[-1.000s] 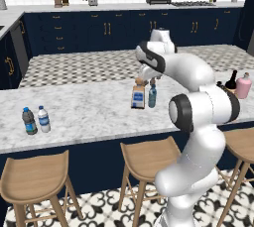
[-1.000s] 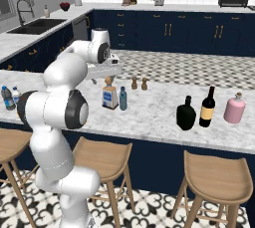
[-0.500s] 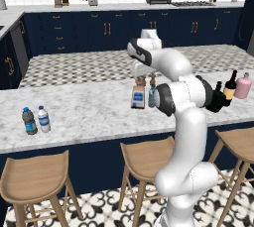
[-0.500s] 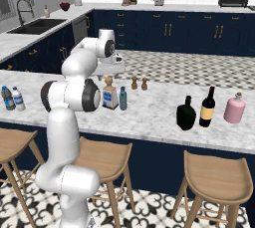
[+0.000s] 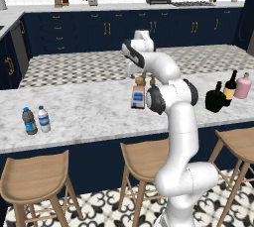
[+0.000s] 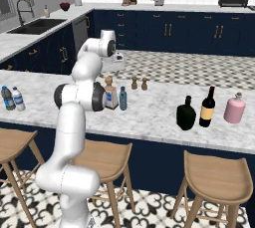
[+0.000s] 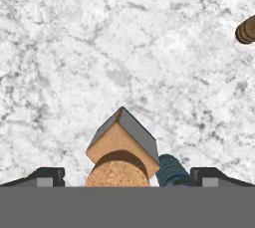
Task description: Move the plastic bottles in the middle to the plastics group, and the glass bottles in the middle to the glass group.
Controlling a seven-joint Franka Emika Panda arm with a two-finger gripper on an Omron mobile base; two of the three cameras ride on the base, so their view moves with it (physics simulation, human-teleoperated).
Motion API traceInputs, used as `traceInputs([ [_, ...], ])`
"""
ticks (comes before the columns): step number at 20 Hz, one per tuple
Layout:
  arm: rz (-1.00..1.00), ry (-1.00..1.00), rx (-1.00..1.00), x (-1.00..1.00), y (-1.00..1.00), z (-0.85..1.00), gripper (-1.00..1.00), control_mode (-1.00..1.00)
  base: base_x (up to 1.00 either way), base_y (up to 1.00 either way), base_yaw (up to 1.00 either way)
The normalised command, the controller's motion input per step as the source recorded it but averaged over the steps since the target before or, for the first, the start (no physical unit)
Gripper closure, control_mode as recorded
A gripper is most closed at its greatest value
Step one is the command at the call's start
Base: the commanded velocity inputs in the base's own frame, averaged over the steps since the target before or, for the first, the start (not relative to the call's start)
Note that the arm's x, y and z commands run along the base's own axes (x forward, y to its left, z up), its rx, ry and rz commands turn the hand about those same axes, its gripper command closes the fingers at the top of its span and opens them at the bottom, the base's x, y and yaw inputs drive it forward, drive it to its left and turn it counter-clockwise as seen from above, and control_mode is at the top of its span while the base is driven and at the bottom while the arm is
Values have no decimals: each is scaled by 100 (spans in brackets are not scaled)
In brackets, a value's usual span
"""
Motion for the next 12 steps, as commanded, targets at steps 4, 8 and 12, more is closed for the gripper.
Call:
traceInputs([
  [4,0,0,0,-18,7,-3,-100,-100,0,0,0],
  [8,0,-3,3,-89,0,-8,-100,-100,0,0,0],
  [12,0,-8,1,-99,-8,-43,-100,-100,0,0,0],
])
